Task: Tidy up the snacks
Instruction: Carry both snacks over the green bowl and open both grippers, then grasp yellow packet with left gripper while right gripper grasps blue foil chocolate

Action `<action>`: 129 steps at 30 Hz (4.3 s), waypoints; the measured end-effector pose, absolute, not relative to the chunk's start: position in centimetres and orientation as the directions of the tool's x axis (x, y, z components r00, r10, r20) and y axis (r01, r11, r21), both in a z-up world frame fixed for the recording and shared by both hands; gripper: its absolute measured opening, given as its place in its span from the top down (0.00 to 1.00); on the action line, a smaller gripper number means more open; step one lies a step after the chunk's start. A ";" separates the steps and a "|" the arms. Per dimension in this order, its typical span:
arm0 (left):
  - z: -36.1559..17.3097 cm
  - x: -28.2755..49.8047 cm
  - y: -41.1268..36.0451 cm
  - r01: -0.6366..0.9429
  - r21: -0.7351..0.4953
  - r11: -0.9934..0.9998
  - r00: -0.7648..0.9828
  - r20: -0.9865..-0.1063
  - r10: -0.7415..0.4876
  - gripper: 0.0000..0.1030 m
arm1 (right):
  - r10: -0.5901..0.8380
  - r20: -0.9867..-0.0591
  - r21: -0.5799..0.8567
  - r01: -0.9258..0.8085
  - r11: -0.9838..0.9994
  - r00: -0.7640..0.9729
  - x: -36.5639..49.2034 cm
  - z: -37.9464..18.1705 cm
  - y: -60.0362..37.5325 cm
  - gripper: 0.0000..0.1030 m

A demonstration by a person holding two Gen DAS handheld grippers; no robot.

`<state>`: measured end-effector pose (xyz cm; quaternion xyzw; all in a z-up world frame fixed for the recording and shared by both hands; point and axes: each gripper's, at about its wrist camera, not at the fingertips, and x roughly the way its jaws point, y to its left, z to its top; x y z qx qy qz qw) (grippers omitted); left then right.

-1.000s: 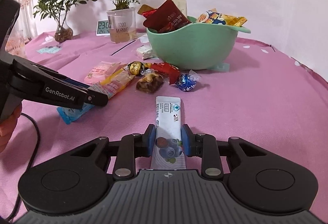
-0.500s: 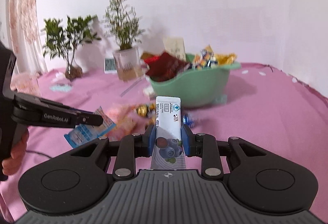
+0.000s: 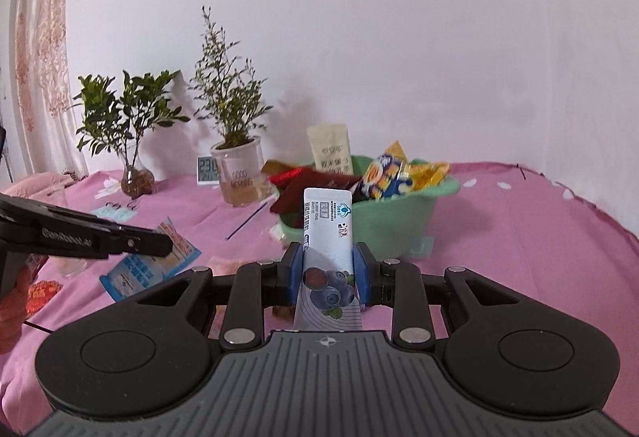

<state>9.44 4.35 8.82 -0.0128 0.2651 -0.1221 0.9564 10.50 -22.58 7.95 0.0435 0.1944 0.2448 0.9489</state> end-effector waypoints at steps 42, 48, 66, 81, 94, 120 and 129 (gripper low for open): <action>11.8 26.1 -0.6 0.210 -0.117 0.971 0.824 -0.513 -0.240 0.00 | 0.473 -0.326 0.299 -0.385 0.873 0.819 15.4 4.0 -24.3 0.32; 12.6 21.7 1.7 0.202 -0.098 0.974 0.850 -0.477 -0.224 0.00 | 0.464 -0.416 0.279 -0.376 0.884 0.782 14.8 1.7 -23.6 0.32; 0.3 14.2 1.7 0.164 -0.023 0.986 0.706 -0.695 -0.133 0.00 | 0.411 -0.581 0.098 -0.440 0.892 0.703 18.7 -0.2 -18.5 0.32; -0.4 13.5 1.0 0.178 0.016 0.984 0.710 -0.695 -0.117 0.00 | 0.425 -0.580 0.088 -0.465 0.881 0.695 16.3 -0.2 -19.1 0.63; -0.3 12.2 0.8 0.161 -0.024 0.987 0.691 -0.711 -0.130 0.00 | 0.468 -0.558 0.183 -0.448 0.875 0.685 11.0 -0.5 -21.0 0.62; -0.1 12.1 0.5 0.145 -0.021 0.989 0.724 -0.680 -0.121 0.12 | 0.431 -0.571 0.119 -0.448 0.886 0.699 10.6 -0.6 -20.1 0.59; 0.7 11.3 0.8 0.149 -0.035 0.988 0.736 -0.664 -0.135 0.16 | 0.432 -0.570 0.124 -0.447 0.886 0.699 10.6 -0.6 -20.2 0.60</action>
